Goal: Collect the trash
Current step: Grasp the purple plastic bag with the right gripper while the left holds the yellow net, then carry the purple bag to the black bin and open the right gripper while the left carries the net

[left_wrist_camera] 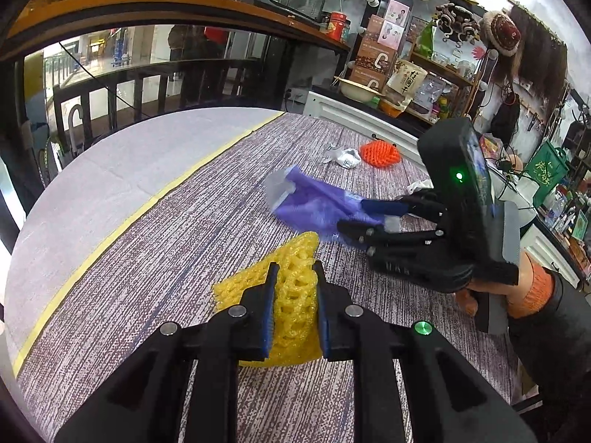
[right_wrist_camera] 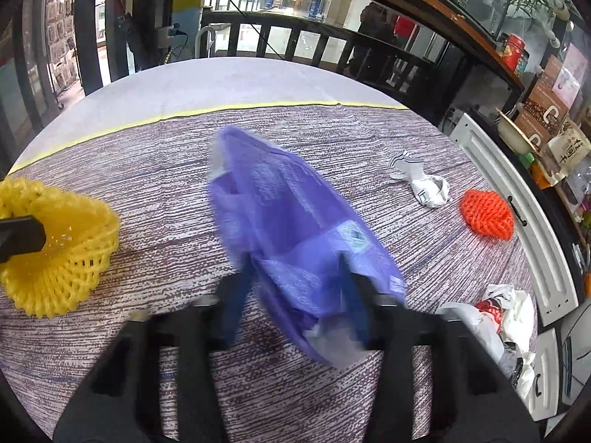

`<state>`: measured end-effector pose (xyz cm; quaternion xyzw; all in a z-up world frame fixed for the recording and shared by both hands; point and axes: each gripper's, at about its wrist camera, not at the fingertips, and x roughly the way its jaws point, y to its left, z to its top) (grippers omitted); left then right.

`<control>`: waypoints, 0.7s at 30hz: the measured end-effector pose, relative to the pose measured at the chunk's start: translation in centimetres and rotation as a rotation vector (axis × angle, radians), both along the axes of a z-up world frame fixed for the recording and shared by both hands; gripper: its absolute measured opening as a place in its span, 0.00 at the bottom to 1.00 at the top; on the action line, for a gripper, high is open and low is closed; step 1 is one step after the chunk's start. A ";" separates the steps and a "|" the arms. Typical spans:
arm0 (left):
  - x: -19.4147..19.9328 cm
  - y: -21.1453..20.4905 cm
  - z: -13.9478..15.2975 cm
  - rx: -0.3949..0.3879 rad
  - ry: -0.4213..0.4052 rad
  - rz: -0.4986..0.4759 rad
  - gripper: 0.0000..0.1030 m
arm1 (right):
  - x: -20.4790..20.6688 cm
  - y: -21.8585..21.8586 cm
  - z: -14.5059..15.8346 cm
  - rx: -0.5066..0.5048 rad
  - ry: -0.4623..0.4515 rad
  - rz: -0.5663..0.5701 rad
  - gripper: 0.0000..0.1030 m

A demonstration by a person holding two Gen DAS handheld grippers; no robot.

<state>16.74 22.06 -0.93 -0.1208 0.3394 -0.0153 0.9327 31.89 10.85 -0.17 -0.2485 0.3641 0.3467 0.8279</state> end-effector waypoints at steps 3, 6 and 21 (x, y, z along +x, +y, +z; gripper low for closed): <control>0.0 -0.3 -0.1 -0.006 -0.003 -0.005 0.18 | -0.6 -0.8 0.5 0.022 -0.033 -0.023 0.10; -0.3 -0.6 0.0 -0.003 -0.010 -0.009 0.18 | -1.6 -2.0 1.4 0.067 -0.049 -0.031 0.07; -2.7 -4.3 1.7 0.036 -0.064 -0.074 0.18 | -8.7 -10.6 6.0 0.251 -0.045 -0.060 0.06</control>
